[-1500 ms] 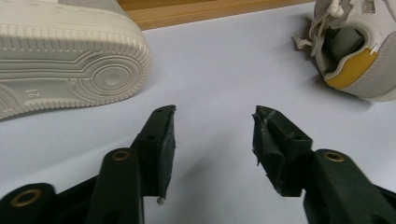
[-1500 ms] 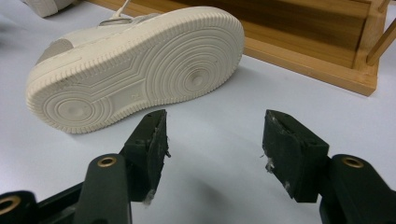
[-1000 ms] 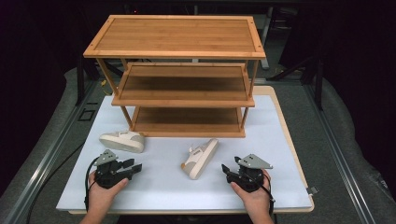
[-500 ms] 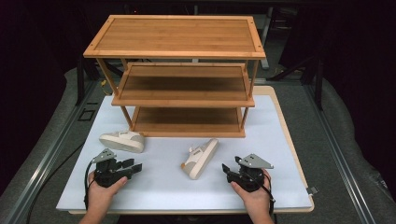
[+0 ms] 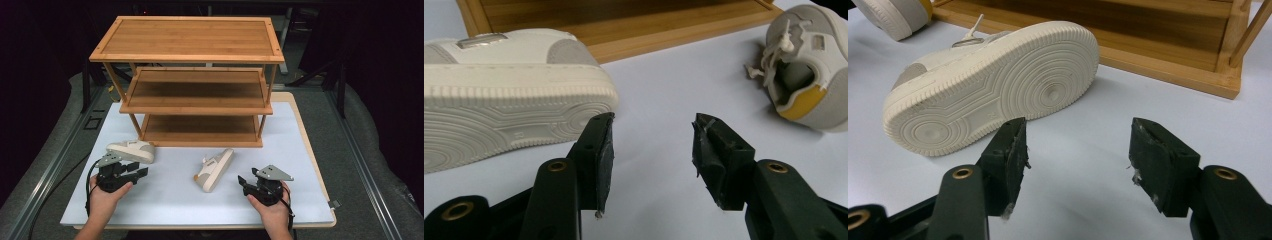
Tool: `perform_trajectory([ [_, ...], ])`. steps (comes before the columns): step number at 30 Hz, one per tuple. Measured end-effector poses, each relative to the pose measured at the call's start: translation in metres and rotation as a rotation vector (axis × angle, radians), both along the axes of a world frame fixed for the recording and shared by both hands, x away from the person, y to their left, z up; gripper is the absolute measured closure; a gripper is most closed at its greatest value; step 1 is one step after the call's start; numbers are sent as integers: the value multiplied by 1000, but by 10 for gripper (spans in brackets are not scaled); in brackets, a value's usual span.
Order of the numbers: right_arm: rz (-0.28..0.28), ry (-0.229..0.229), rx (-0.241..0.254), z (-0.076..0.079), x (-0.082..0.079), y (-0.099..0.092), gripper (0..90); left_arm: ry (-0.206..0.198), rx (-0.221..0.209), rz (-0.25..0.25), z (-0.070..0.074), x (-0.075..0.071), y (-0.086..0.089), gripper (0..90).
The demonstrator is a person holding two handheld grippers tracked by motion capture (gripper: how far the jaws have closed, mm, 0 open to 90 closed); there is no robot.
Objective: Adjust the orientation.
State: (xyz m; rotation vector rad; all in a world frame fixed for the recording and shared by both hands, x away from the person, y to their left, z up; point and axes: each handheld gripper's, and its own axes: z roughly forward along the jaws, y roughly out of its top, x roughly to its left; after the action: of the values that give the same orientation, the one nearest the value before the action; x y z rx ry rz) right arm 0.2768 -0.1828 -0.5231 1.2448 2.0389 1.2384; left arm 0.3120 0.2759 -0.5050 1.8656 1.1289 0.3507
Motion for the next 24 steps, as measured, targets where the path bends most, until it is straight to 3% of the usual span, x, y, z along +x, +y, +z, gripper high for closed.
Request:
perform_trajectory([
  [6, -3, 2, 1, 0, 0, -1, 404, 4, -25, 40, 9, 9, 3, 458],
  [7, -4, 1, 1, 0, 0, -1, 404, 2, -8, 51, 13, 12, 5, 444],
  [12, -11, 8, 10, -1, -1, -2, 404, -1, -15, 78, 17, 17, 8, 423],
  [15, -13, 6, 15, -1, -1, -2, 403, -7, 7, 83, 21, 24, 7, 406],
  [24, -8, 11, 14, -2, 0, -1, 401, -26, 18, 97, 23, 41, 2, 407],
])
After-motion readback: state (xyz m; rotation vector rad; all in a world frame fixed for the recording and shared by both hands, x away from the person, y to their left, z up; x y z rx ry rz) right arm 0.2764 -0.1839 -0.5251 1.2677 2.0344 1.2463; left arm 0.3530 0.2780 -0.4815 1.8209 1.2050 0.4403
